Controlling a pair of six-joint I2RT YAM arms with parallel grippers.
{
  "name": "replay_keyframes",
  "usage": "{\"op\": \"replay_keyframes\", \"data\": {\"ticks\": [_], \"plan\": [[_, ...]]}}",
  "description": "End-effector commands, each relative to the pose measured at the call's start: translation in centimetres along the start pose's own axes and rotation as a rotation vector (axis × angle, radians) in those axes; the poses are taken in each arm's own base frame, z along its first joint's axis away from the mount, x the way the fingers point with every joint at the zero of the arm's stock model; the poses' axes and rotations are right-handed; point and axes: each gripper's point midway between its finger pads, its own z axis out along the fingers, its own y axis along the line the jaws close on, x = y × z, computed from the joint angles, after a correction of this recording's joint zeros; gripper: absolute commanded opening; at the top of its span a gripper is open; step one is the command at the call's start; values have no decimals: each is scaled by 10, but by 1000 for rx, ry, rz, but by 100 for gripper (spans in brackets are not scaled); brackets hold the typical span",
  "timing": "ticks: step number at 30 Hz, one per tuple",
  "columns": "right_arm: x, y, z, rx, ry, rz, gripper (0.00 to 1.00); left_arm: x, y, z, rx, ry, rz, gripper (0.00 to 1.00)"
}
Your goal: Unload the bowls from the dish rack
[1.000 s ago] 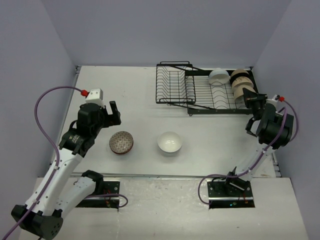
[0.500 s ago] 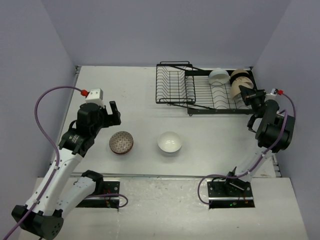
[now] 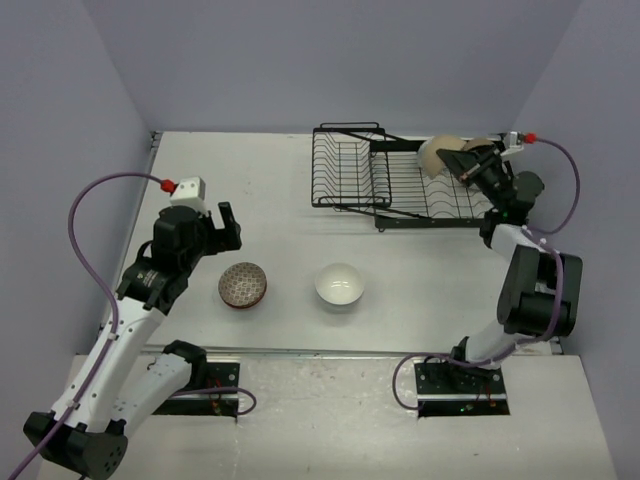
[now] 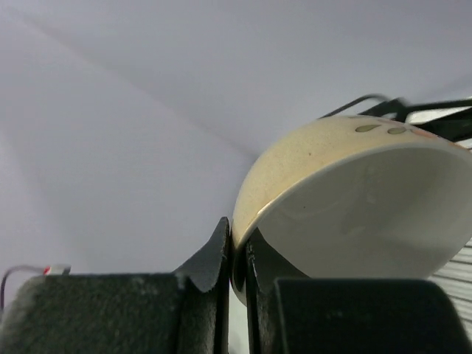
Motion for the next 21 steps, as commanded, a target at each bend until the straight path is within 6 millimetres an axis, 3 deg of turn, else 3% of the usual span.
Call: {"op": "replay_keyframes", "data": {"ticks": [1,2,4,5,6,7,8,9,10,11,12,13,14,15,16,18,19,21], "plan": [[27,91,15,-114,129,-291,0,-21,-4,-6,28,-71,2,100],[50,106,18,-87,197,-357,0,-27,-6,-9,35,-86,-6,100],[76,136,30,-93,240,-548,0,-40,-13,-17,66,-113,-30,100],[85,144,29,-73,263,-603,0,-45,-17,-21,84,-121,-37,100],[106,142,17,-5,349,-606,0,-50,-22,-25,111,-123,-45,100],[123,156,19,-8,378,-735,0,-54,-25,-29,119,-118,-64,100],[135,157,14,8,415,-785,0,-72,-31,-40,139,-152,-82,100],[157,149,0,43,507,-813,0,-80,-34,-45,153,-163,-91,100],[178,155,-8,23,549,-947,0,-86,-40,-49,178,-165,-109,100],[189,153,-14,29,580,-1024,0,-95,-44,-55,194,-179,-124,100],[209,143,-30,48,682,-1073,0,-112,-54,-66,240,-207,-135,100],[238,147,-40,-30,778,-1160,0,-120,-61,-72,273,-218,-160,100],[250,145,-47,-48,833,-1194,0,-127,-68,-76,306,-223,-168,100],[266,142,-61,-79,930,-1212,0,-133,-89,-85,415,-201,-161,100],[287,150,-69,-172,995,-1255,0,-134,-100,-89,477,-180,-163,100],[304,157,-84,-259,1070,-1303,0,-124,-138,-90,682,-63,-129,100],[317,165,-93,-344,1095,-1355,0,-118,-148,-89,735,-14,-116,100],[323,176,-104,-422,1108,-1391,0,-100,-159,-78,781,81,-105,100]]}}
